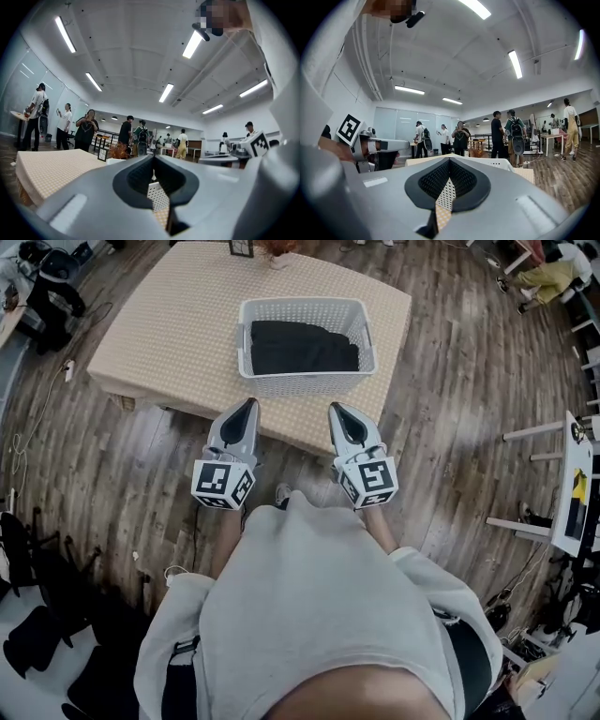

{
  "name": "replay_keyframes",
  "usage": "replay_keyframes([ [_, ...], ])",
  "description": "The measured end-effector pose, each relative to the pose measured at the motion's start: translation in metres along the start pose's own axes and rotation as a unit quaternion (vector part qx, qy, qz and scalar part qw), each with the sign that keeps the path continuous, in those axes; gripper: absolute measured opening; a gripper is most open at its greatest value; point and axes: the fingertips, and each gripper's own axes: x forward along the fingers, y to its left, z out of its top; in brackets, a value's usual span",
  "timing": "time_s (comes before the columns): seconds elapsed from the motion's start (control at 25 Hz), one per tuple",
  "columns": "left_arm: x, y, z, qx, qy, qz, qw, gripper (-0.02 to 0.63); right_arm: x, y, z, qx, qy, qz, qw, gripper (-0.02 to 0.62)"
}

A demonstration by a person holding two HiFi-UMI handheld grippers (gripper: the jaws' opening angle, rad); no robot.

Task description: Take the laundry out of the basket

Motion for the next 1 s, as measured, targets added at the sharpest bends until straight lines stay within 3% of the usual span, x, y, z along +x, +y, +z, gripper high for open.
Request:
replay_keyframes([
  [0.36, 0.022, 0.007, -0.01, -0.015, 0.013, -0.036, 0.9992, 0.011, 0.016, -0.002, -0.006, -0.005, 0.026, -0.018, 0.999, 0.0],
  [0.68, 0.021, 0.01, -0.025, -0.026, 0.023, -0.02, 0.9992, 0.011, 0.023, -0.006, -0.019, 0.0, 0.037, -0.003, 0.999, 0.0],
  [1.0, 0.056, 0.026, -0.008, -0.003, 0.015, -0.006, 0.9999, 0.011, 0.057, -0.03, -0.009, 0.011, 0.013, 0.012, 1.0, 0.0],
])
